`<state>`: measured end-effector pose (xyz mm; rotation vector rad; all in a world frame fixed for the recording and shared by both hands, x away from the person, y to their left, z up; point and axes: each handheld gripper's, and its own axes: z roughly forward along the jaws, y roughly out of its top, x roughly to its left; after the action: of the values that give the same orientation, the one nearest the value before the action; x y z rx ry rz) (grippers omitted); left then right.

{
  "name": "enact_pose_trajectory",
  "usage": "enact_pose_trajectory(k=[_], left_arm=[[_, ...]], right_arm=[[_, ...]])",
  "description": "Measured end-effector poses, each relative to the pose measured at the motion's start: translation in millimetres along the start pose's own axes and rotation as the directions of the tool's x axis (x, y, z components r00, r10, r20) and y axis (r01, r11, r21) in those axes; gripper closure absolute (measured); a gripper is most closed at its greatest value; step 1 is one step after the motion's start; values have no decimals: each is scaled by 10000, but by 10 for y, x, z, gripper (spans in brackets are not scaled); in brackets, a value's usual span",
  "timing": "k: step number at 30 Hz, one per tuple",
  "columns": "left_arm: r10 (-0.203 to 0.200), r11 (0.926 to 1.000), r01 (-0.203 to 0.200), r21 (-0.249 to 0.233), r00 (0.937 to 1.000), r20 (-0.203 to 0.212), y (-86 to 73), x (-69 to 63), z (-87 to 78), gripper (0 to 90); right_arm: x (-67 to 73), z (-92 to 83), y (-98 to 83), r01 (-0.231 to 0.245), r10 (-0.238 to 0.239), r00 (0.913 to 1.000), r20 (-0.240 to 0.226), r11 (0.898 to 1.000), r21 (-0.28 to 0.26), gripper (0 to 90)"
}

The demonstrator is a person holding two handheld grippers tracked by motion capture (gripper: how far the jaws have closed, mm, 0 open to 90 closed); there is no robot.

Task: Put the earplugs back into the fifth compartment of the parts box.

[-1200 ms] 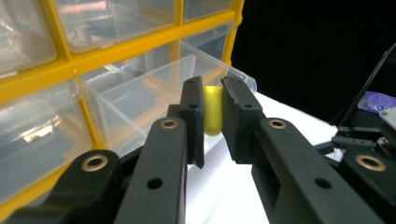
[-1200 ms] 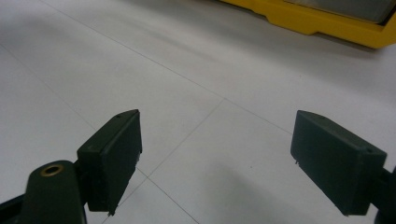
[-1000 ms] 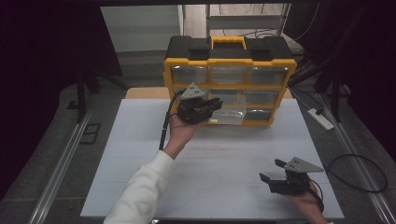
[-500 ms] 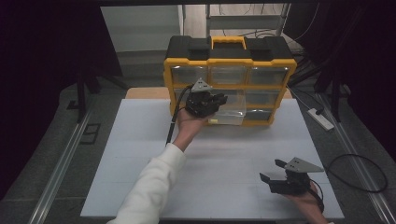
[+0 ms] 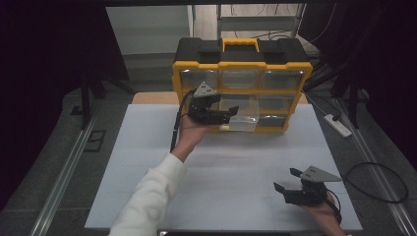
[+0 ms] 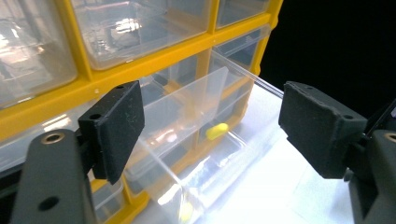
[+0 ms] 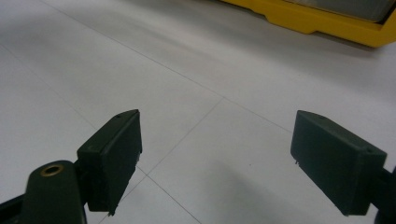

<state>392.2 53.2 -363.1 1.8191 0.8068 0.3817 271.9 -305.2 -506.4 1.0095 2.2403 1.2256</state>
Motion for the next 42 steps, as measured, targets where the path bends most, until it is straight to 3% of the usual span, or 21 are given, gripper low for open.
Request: enact_pose_trajectory(k=[6, 15, 23, 26, 28, 29, 30, 32, 33, 38, 42], left_arm=[[388, 9991, -387, 193, 9992, -32, -138, -74, -241, 198], [309, 9994, -306, 144, 9993, -203, -432, -76, -570, 190], [415, 9990, -406, 197, 9980, -481, -812, -77, -834, 194], [359, 9987, -340, 371, 9981, -506, -1028, -70, -948, 194], [322, 9987, -301, 399, 9981, -532, -1082, -69, -977, 195], [214, 9988, -189, 451, 9982, -564, -1194, -65, -1036, 194], [214, 9988, -189, 451, 9982, -564, -1194, -65, -1036, 194], [114, 9985, -77, 550, 9977, -674, -1366, -52, -1125, 194], [114, 9985, -77, 550, 9977, -674, -1366, -52, -1125, 194], [-97, 9952, 180, 960, 9962, -866, -1702, -14, -1214, 192], [-292, 9937, 387, 1051, 9955, -904, -1837, 0, -1245, 190]], right_arm=[[-1, -13, -2, -36, 36, 10000, 21, 10000, -10, 169], [5, 9, 12, 41, -41, 10000, 37, 10000, -29, 169], [8, 3, 10, 50, -50, 10000, 55, 10000, 8, 169], [11, -3, 4, 45, -45, 10000, 66, 10000, -14, 169], [10, -4, 3, 64, -64, 10000, 71, 10000, -20, 169], [13, -4, 1, 67, -67, 9999, 85, 10000, -23, 169], [14, -4, 0, 76, -76, 9999, 85, 10000, -29, 169], [14, -6, 0, 87, -86, 9999, 76, 10000, -15, 169], [14, -6, 0, 87, -86, 9999, 76, 10000, -15, 169], [16, -1, -1, 132, -132, 9999, 85, 9999, -53, 169], [20, -3, -2, 150, -149, 9998, 112, 9998, -98, 169]])
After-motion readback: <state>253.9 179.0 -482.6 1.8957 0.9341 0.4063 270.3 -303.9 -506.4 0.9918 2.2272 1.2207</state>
